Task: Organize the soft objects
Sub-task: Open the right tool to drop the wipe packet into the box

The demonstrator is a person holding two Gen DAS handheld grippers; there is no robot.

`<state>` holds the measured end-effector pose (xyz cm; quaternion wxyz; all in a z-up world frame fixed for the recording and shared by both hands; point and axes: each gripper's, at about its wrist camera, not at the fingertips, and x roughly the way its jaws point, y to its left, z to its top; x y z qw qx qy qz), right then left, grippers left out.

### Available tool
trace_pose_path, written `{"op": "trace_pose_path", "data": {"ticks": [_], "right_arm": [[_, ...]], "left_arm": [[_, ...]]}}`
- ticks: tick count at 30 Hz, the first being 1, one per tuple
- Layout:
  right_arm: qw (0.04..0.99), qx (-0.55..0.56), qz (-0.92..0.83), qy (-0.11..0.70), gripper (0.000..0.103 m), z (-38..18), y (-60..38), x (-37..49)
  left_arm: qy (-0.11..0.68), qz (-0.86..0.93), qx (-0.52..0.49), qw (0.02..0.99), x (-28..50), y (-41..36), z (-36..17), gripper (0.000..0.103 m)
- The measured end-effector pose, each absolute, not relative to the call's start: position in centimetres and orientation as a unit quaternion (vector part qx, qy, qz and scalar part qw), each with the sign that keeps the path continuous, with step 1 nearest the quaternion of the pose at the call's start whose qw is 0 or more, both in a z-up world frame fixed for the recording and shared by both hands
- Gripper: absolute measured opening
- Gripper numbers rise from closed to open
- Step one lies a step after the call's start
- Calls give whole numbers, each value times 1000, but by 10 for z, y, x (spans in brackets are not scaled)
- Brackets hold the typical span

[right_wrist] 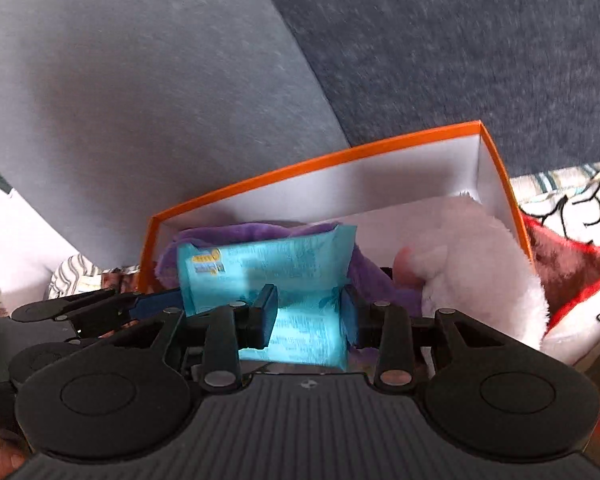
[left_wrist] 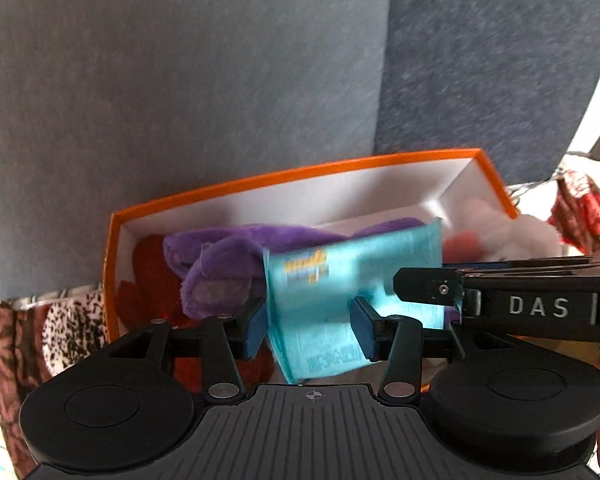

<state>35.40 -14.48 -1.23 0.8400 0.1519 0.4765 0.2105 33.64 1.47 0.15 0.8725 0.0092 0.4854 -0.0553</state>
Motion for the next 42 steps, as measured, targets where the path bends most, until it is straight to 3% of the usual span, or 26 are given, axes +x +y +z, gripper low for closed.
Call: {"op": "trace_pose_path", "data": {"ticks": [3, 8, 14, 27, 42], "right_arm": [[840, 151, 218, 473, 50, -11, -142, 353], [851, 141, 211, 460, 71, 0, -143, 349], [866, 132, 194, 443, 85, 23, -151, 328], [896, 12, 138, 422, 91, 56, -157, 250], [887, -22, 113, 448, 94, 61, -166, 193]], "left_arm": [[486, -50, 8, 872, 338, 17, 2, 103], [475, -31, 12, 879, 328, 22, 16, 103], [467, -6, 14, 884, 309, 28, 41, 103], [463, 31, -5, 886, 233, 28, 85, 103], [478, 40, -25, 877, 162, 11, 93, 103]]}}
